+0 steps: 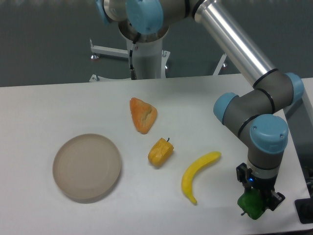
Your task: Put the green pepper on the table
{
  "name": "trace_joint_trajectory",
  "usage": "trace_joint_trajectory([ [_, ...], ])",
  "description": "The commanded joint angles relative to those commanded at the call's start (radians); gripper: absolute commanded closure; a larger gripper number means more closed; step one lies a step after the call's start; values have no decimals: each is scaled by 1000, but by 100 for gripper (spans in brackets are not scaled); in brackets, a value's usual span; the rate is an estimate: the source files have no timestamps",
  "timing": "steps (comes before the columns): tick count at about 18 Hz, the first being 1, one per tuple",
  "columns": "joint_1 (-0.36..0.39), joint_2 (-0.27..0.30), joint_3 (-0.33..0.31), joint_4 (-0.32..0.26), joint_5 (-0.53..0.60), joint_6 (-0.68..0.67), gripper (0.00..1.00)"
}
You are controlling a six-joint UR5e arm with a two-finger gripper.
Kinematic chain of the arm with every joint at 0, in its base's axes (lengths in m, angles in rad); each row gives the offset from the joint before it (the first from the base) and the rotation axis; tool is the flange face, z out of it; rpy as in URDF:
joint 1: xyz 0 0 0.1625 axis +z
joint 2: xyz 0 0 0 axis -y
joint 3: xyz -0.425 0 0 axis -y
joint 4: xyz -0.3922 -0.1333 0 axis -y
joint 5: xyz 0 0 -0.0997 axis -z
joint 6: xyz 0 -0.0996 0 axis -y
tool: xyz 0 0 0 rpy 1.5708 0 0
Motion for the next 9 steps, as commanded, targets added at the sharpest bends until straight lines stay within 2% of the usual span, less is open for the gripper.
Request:
trace_joint_trajectory([
  [9, 0, 14, -26, -2, 2, -3, 64],
])
